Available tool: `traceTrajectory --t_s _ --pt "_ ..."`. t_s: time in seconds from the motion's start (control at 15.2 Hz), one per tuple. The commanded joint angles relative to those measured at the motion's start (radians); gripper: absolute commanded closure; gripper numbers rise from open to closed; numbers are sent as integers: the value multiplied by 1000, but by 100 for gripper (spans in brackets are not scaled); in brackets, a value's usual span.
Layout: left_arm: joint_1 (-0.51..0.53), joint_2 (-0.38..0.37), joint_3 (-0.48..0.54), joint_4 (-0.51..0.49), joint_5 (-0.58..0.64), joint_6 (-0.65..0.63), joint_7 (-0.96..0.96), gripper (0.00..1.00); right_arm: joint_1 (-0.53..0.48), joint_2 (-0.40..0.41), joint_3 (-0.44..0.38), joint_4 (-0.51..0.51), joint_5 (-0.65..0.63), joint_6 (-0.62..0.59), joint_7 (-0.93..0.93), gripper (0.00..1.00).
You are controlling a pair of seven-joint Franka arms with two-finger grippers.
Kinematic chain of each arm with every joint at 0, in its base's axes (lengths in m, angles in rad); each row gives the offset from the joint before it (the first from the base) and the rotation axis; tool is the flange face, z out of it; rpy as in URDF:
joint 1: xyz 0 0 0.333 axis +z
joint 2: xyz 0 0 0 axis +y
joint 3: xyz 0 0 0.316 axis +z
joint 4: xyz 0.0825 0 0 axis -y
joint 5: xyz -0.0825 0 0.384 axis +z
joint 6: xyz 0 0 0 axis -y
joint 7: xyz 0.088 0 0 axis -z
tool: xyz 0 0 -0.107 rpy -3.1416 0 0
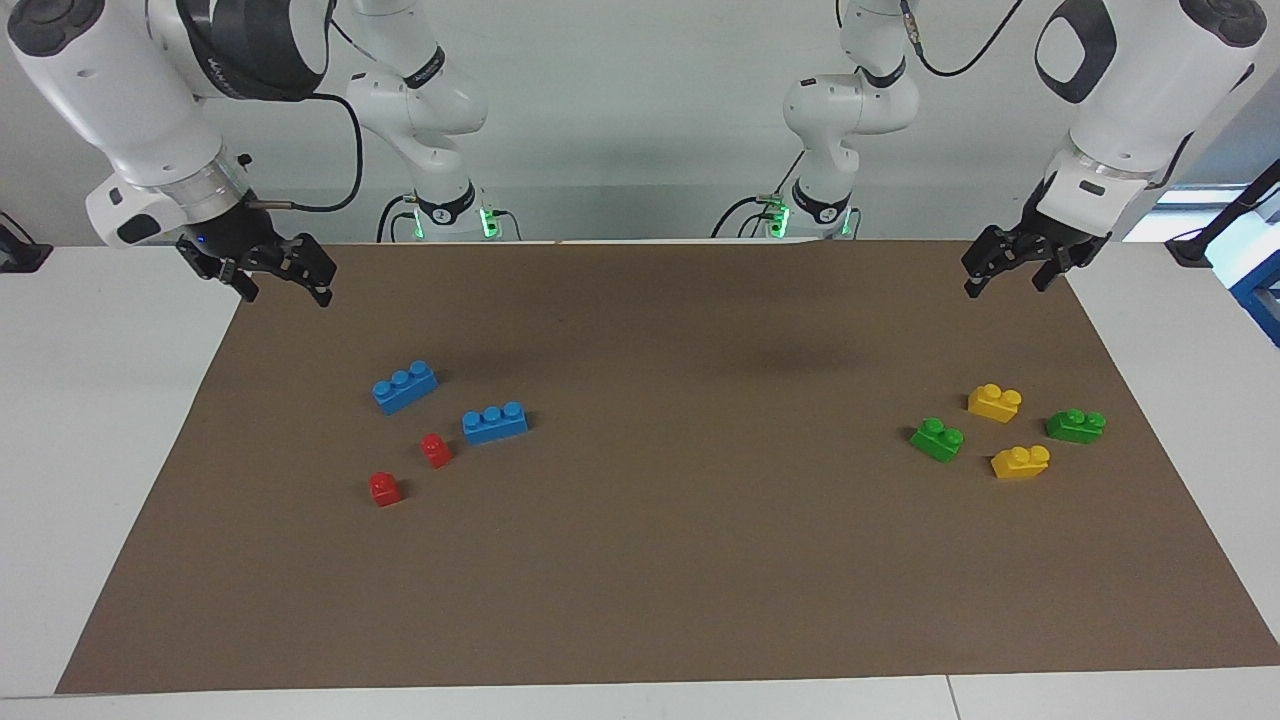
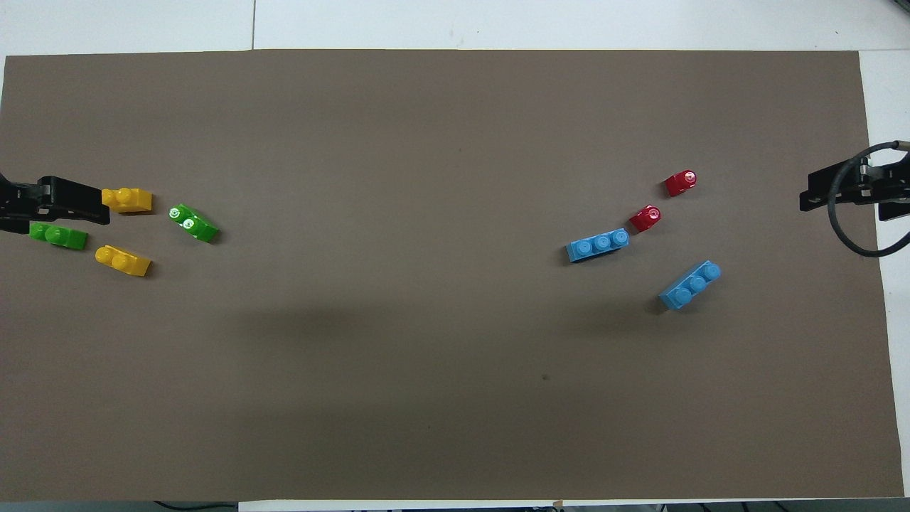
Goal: Remove green block with left arm and hold with right
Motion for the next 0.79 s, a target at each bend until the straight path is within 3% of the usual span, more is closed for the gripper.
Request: traceTrajectory --t_s 0.0,0.72 --pt "-1 -7 2 17 -3 -35 -5 0 -29 -23 4 -28 -3 24 -25 0" --pt "-3 -22 6 17 -6 -26 -5 0 -20 -18 4 -28 -40 22 -26 0"
